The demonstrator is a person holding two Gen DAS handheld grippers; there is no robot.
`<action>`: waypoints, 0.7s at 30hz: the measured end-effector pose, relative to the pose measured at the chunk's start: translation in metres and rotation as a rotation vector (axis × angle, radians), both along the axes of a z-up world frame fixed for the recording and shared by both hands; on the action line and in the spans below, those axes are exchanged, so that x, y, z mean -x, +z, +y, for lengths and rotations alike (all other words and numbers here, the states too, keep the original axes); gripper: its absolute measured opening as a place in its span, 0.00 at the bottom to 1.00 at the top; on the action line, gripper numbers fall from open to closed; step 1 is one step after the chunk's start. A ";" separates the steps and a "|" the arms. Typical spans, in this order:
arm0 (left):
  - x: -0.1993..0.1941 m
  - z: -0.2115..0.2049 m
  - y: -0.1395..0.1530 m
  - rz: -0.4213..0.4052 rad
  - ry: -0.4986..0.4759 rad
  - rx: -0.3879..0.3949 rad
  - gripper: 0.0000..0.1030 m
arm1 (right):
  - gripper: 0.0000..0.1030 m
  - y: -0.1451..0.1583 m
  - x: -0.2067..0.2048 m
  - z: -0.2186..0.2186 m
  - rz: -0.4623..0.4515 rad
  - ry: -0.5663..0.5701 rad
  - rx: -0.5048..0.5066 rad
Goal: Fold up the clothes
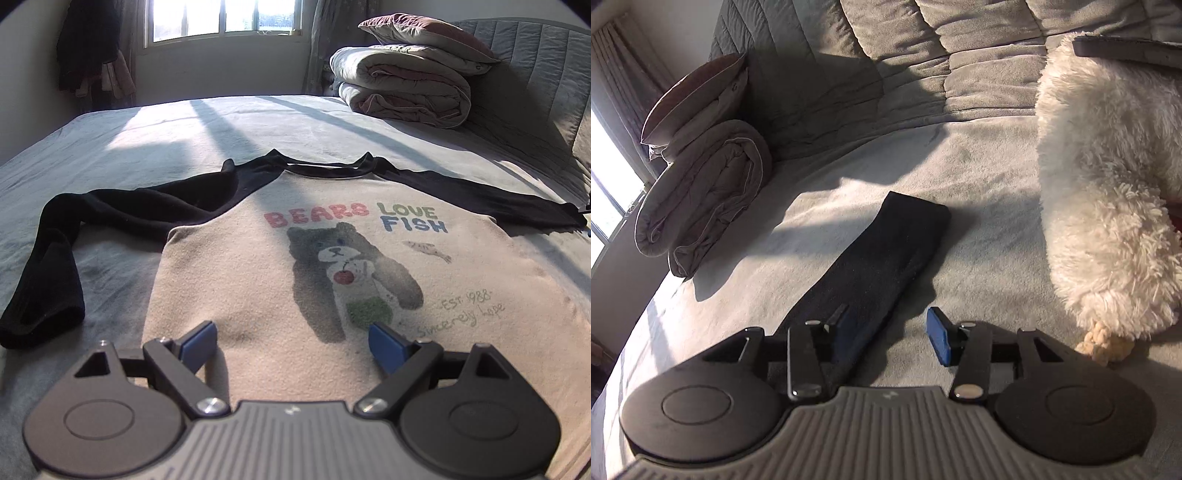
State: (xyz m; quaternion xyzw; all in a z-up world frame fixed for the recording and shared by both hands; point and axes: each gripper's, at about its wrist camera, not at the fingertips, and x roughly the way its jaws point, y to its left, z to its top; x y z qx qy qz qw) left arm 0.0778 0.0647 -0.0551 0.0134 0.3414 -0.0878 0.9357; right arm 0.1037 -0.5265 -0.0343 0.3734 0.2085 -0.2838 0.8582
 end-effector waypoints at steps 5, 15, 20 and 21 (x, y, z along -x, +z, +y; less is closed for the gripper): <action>-0.004 0.030 0.007 0.054 0.089 0.059 0.87 | 0.53 0.029 0.018 0.023 -0.047 0.016 -0.051; 0.003 0.074 0.026 0.053 0.223 0.121 0.87 | 0.60 0.080 0.053 0.102 -0.074 0.201 0.047; 0.006 0.089 0.027 0.070 0.267 0.147 0.87 | 0.69 0.087 0.070 0.145 -0.066 0.339 0.096; 0.006 0.092 0.026 0.074 0.276 0.153 0.87 | 0.70 0.087 0.072 0.154 -0.064 0.369 0.106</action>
